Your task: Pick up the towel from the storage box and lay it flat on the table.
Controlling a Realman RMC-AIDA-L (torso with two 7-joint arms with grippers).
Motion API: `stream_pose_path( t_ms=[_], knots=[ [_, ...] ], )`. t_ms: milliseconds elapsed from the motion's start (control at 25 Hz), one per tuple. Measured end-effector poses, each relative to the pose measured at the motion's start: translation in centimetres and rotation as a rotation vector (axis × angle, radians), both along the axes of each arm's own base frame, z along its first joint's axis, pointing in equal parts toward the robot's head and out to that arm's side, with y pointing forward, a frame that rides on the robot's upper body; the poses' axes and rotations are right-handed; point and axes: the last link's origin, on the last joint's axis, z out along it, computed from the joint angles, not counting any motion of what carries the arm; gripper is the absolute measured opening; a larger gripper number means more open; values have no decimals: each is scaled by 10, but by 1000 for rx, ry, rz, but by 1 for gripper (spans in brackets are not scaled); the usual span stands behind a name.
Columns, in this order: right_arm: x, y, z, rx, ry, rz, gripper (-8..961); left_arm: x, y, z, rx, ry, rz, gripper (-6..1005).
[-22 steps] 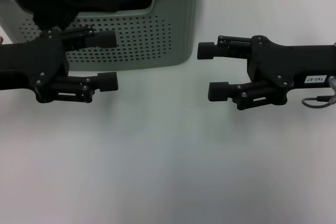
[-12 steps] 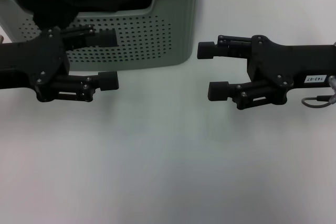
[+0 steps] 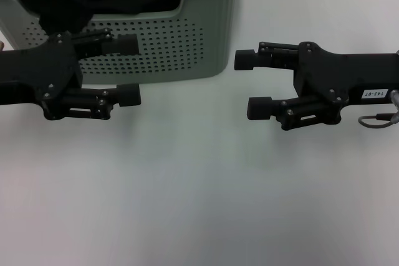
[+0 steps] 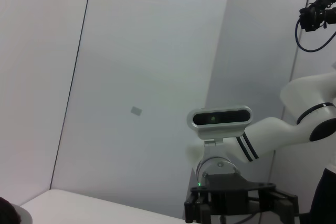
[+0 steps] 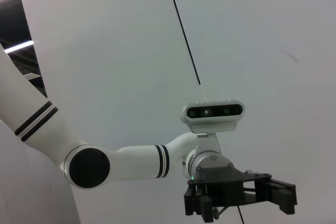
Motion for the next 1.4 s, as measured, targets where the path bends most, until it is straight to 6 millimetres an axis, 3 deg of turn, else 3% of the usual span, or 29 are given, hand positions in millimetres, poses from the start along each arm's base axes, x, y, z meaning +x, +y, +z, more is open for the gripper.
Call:
stream_pose_path(
  t_ms=[800,960,1200,1280,1400],
  knots=[
    [9,-1,5,51,25,-23,868,17,13,18,81,-86,-20,812],
    [11,0,4,75,17,-22,868,36,39,32,220,-39,74,804],
    [17,-4,-1,89,6,-26,869,91,84,60,501,94,240,793],
    [23,-8,-3,99,8,-40,869,105,100,59,534,148,296,790],
    [33,-13,-2,112,14,-70,869,124,128,42,553,278,394,789]
  ],
)
